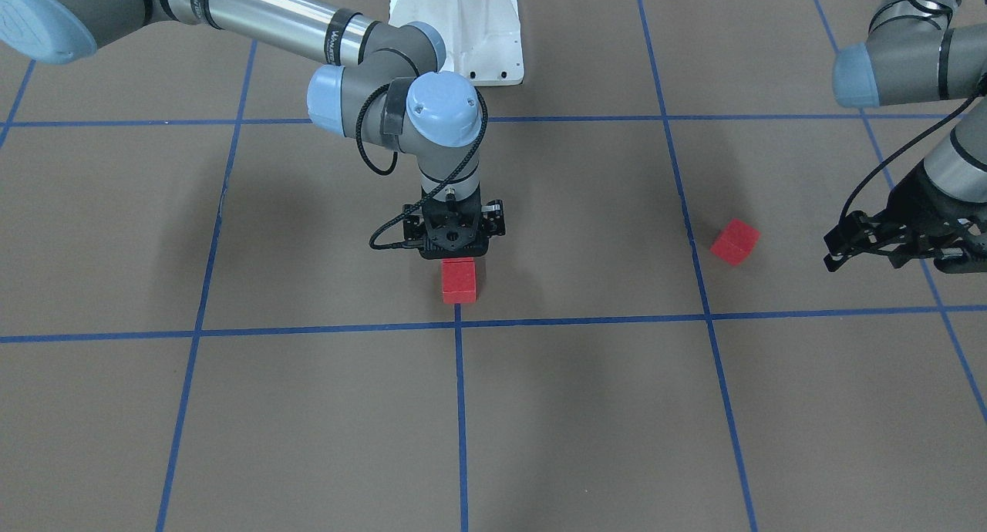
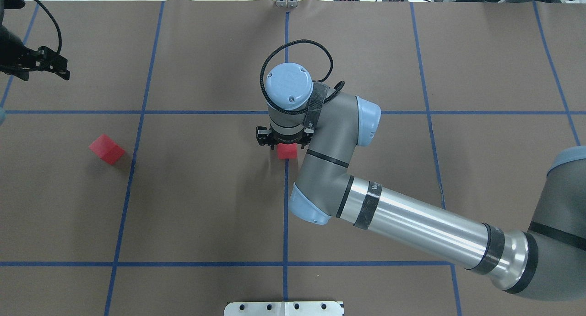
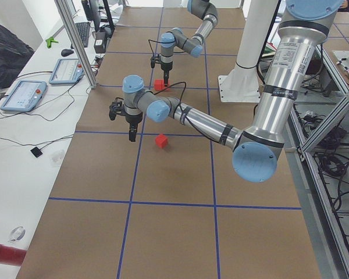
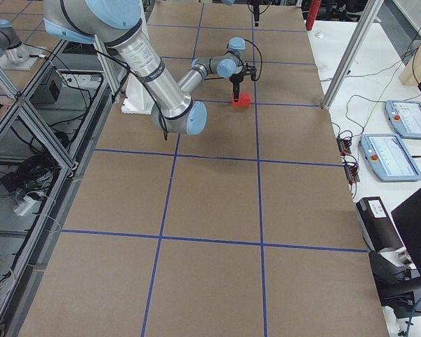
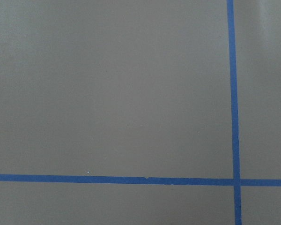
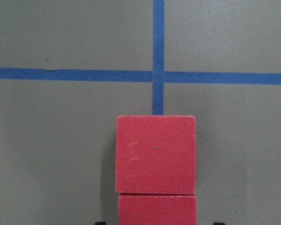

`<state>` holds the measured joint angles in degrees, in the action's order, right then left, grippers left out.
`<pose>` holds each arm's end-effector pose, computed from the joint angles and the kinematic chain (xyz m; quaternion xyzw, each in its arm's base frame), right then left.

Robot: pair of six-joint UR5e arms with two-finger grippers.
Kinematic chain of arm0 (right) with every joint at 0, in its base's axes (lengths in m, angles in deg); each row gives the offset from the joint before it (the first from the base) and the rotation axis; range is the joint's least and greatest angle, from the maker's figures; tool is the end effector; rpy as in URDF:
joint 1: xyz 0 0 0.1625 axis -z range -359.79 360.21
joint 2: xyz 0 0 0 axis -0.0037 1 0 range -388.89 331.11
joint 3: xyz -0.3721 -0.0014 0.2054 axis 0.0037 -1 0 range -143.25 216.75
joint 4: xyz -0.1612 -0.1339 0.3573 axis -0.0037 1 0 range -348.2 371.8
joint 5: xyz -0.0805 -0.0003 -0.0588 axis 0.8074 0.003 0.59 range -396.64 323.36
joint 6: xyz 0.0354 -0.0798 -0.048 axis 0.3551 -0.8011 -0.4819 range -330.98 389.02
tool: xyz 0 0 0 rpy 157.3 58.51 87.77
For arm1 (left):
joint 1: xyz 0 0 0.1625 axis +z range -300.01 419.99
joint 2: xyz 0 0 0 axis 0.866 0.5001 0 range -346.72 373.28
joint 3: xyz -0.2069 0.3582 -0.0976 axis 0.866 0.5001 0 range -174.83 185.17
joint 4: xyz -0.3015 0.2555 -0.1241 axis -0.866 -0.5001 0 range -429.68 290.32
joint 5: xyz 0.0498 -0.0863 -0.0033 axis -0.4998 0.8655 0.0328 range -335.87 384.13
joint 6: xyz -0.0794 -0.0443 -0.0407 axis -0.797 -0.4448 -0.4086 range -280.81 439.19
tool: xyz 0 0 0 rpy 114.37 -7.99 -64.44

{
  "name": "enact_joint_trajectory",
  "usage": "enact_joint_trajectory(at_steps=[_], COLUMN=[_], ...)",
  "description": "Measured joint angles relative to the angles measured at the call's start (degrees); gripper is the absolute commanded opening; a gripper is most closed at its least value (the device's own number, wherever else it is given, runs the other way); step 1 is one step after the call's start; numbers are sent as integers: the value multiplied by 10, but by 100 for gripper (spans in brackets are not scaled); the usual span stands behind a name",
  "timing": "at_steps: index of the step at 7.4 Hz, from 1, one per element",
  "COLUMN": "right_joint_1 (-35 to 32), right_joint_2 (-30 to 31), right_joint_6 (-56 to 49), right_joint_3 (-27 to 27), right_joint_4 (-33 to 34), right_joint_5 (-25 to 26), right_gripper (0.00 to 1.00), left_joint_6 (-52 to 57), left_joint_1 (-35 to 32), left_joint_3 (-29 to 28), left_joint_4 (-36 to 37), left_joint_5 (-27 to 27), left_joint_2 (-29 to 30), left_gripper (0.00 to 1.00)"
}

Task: Form red blocks into L shape at center
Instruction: 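Place the red cube just nearer the robot than the center cube, then raise the right gripper away while the left gripper reaches toward the remaining red cube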

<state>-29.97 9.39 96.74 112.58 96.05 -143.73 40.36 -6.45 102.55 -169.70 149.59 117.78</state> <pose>-0.6241 -0.4833 0.1879 0.0374 -0.3883 0.0087 0.9207 0.1696 -0.5783 0.4440 0.0724 0.3861 -0.0387 0.9188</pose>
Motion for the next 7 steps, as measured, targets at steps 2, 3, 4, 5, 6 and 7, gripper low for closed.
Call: enact_joint_trajectory(at_steps=[2, 3, 4, 5, 6, 7], right_joint_1=[-11, -24, -42, -64, -87, -107], right_joint_2=[-3, -2, 1, 9, 21, 38], right_joint_6=[0, -2, -5, -10, -24, -49], right_joint_3=[10, 23, 40, 59, 81, 101], right_joint_4=[-1, 2, 6, 16, 34, 48], right_joint_5=[-2, -10, -25, -43, -58, -65], right_gripper=[99, 99, 99, 99, 99, 99], left_joint_6=[-3, -15, -45, -94, -135, -159], left_joint_1=[0, 0, 2, 10, 30, 62], left_joint_3=[1, 3, 5, 5, 7, 11], left_joint_4=[0, -12, -52, -110, -154, -174], left_joint_5=[-1, -2, -4, -5, -14, -37], left_joint_2=[-3, -15, -37, -63, -79, -86], left_gripper=[100, 100, 100, 100, 100, 100])
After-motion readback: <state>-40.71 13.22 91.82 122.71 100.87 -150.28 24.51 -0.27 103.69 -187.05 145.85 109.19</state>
